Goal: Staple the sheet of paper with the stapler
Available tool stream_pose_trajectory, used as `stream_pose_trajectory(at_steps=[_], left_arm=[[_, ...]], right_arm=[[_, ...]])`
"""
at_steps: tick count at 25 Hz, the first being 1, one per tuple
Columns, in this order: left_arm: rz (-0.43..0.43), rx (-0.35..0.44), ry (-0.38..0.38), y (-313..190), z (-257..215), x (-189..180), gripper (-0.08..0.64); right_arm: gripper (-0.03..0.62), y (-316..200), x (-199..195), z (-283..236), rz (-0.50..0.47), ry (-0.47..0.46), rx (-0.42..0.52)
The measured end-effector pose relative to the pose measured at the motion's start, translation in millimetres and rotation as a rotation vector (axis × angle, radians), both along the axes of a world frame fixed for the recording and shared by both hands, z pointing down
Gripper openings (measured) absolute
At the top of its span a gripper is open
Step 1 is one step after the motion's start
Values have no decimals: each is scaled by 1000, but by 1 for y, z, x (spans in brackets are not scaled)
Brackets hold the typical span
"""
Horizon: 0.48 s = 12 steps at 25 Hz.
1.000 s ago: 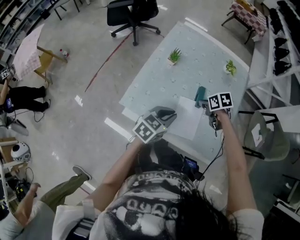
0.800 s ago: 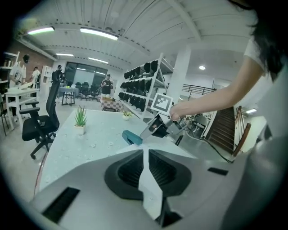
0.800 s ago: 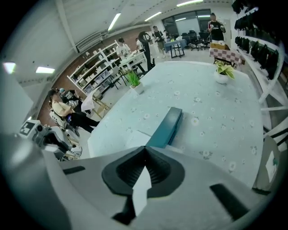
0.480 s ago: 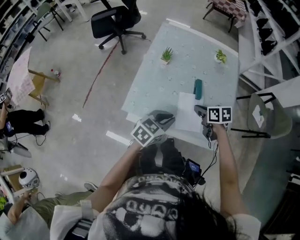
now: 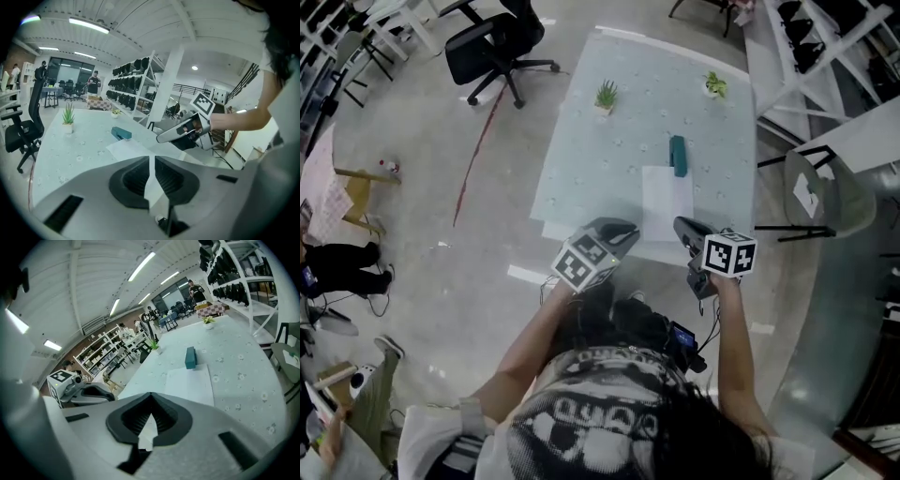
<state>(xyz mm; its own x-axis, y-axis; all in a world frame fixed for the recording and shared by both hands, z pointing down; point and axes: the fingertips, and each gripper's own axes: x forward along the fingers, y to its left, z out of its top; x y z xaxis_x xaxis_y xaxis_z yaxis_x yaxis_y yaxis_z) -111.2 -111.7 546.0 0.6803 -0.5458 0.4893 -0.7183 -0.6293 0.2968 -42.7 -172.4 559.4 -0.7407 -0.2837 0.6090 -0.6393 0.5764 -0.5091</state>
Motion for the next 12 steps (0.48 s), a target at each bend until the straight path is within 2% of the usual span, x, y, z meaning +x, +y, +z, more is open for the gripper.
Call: stream_pose_trajectory(at_steps=[6, 12], left_arm=[[-16, -6, -1, 11, 1, 7, 34], [-47, 6, -16, 30, -7, 27, 34]], right_arm=[[-3, 27, 5, -14, 54, -79, 34], [-8, 56, 32, -25, 81, -99, 73]])
